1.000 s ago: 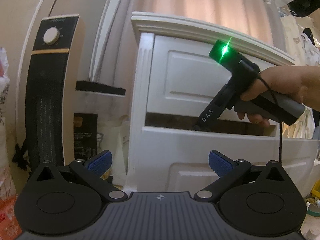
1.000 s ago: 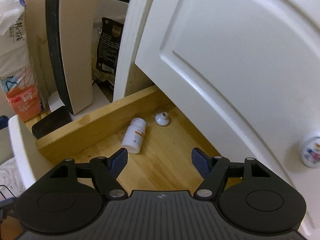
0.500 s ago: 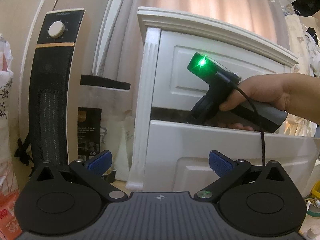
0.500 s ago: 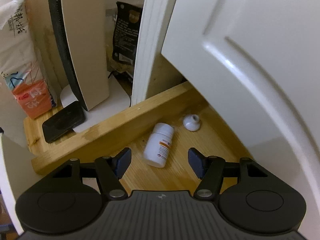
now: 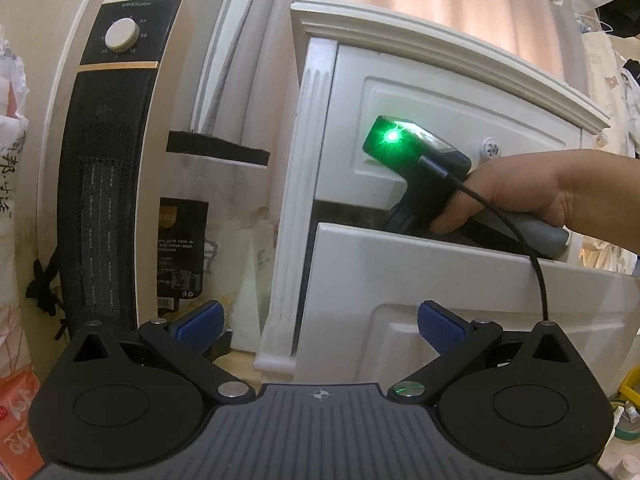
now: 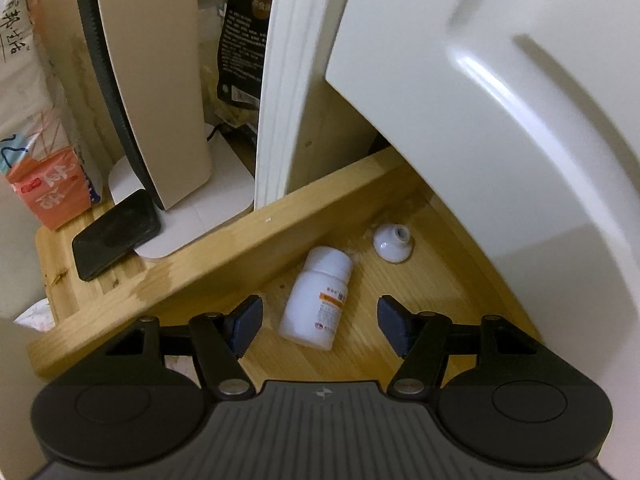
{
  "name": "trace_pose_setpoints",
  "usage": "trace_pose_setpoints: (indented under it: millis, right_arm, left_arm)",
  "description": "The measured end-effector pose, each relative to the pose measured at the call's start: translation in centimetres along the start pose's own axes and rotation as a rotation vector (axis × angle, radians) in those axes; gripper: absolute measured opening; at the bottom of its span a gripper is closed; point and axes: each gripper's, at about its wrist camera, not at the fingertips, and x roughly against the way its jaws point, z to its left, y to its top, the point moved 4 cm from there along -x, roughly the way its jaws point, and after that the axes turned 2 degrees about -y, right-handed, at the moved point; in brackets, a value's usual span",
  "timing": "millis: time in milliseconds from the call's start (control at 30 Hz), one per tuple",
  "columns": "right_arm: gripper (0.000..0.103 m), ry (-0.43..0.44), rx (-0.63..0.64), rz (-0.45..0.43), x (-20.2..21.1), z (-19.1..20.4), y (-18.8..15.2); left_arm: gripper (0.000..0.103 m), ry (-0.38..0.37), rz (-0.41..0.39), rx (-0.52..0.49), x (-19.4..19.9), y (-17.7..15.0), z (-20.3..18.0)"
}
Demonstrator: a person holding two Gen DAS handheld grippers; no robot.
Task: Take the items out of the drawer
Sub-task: 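Reach the right tool into the open drawer toward the white medicine bottle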
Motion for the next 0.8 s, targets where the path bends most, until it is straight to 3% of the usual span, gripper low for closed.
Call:
trace_pose_setpoints:
  millis: [200,500,800]
  right_arm:
    - [0.062,-0.002,0.006,0.039,-1.3,0.0,-0.1]
    - [0.043,0.04,0.025,0.042,-1.0,0.0,-0.1]
    - [0.035,0.059,0.042,0.044,-0.4,-0.4,-0.7]
  left_arm:
    - [0.103,-0.01,0.011,0.014,-0.4,-0.1,0.1]
    - [0.103,-0.003,0.026,0.019,-0.4,-0.5,0.4]
    - [0.103,-0.007,0.024,0.01,-0.3,-0.5,0.1]
